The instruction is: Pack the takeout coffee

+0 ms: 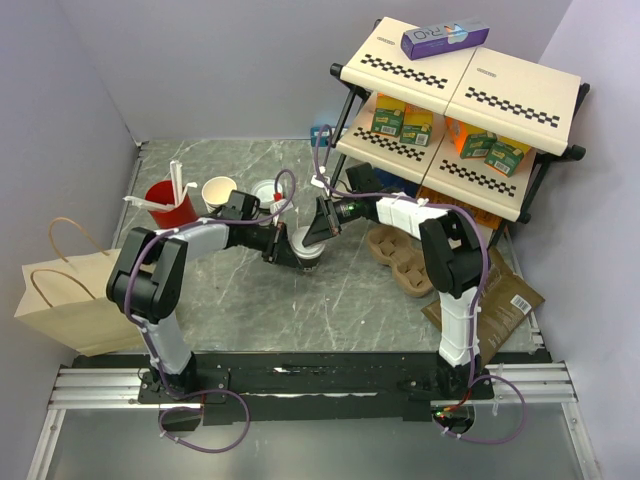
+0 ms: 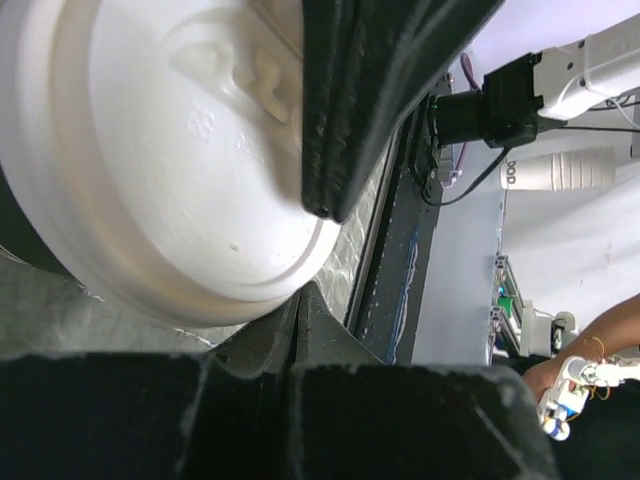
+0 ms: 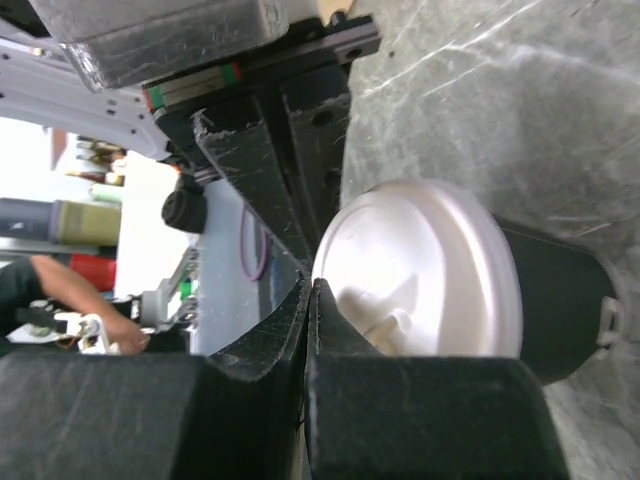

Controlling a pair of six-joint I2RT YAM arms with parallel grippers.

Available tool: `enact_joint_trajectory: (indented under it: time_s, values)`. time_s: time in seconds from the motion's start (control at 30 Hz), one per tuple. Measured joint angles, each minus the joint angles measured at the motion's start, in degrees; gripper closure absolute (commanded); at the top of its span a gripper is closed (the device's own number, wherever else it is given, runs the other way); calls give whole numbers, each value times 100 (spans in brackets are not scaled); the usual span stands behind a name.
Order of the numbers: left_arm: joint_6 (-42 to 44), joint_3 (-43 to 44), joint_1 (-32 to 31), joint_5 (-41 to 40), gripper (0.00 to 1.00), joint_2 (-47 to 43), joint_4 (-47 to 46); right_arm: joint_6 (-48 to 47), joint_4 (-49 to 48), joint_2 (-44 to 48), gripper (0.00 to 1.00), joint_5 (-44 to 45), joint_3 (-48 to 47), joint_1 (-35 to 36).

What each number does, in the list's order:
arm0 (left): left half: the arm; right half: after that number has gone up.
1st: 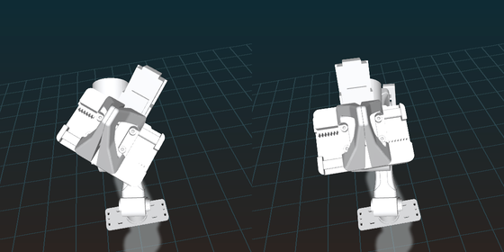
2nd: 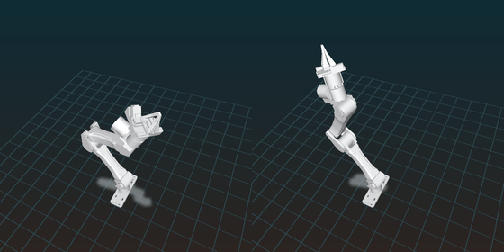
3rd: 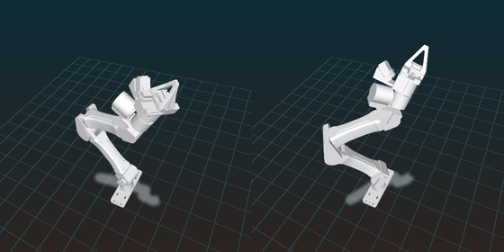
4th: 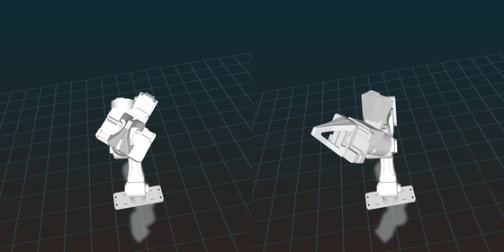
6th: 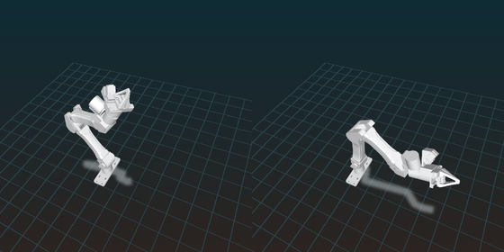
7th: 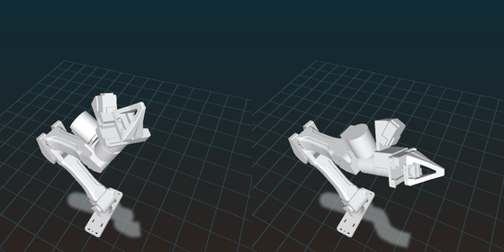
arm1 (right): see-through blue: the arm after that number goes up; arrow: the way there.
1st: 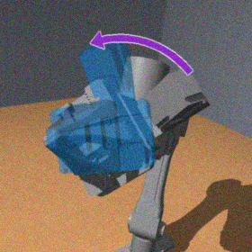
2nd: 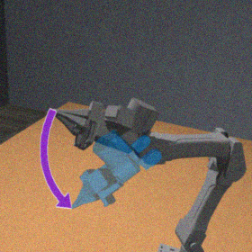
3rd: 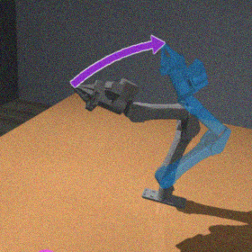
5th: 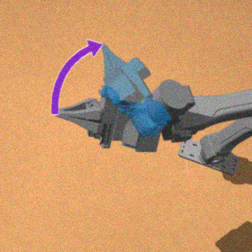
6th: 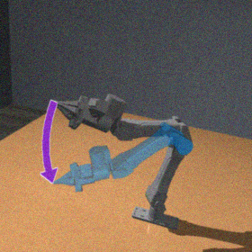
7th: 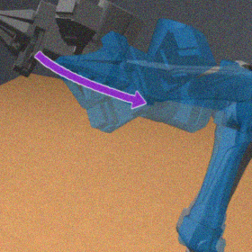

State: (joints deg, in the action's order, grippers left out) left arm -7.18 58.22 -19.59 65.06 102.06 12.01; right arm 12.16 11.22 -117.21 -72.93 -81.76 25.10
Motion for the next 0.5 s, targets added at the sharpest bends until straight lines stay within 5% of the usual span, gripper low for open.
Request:
enact_joint_trajectory:
  time_s: [0.5]
  values:
    - [933, 758, 39, 503, 99, -138, 914, 378, -385, -13, 98, -133, 81, -35]
